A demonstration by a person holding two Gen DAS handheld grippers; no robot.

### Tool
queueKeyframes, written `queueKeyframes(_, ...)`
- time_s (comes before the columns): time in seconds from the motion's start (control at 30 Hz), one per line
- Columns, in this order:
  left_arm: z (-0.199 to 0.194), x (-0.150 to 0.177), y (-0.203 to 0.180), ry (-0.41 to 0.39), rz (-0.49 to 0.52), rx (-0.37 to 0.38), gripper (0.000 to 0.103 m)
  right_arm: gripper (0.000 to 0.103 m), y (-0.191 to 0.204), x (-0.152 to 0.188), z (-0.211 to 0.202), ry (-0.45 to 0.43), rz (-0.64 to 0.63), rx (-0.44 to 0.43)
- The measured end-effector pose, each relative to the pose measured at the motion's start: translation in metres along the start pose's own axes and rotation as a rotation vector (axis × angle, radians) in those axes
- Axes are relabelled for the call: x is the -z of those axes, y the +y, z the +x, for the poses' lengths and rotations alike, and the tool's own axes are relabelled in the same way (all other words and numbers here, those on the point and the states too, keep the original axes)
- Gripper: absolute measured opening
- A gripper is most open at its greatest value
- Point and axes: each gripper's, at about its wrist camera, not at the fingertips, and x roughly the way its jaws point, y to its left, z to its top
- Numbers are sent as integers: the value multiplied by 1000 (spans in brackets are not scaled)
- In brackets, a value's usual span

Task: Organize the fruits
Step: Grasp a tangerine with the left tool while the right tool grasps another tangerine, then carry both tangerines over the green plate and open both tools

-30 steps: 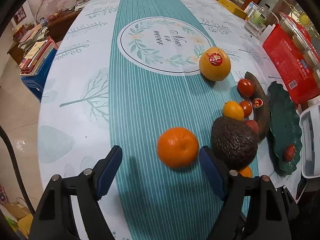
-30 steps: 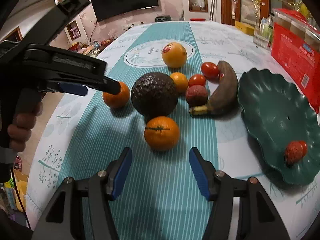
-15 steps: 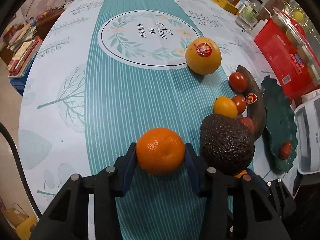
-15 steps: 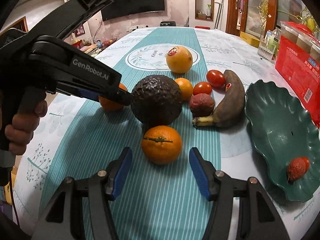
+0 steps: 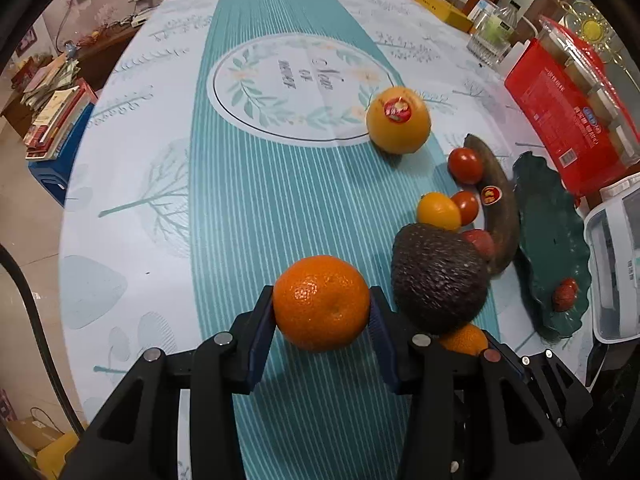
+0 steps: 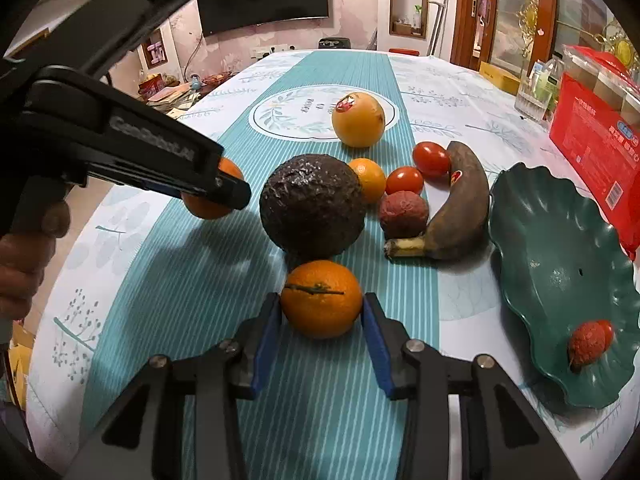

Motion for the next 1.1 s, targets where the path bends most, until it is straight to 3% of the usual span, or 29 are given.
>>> queueKeyframes(0.2,-33,12,-6,-27,13,-6,43,41,-1,-1,-15,25,38,-22)
queueKeyframes(0.47,-76,46,-17,-59,50,-18,44,41,-1,4,-63,-32,72,7)
queueKeyframes(0.67,-101,82,-32,-60,82,-9,44,41,0,23,-101,-63,86,51)
queueKeyframes(1.1,-137,146,-75,-30,164,-38,44,41,-24,69,-158,-42,150,113)
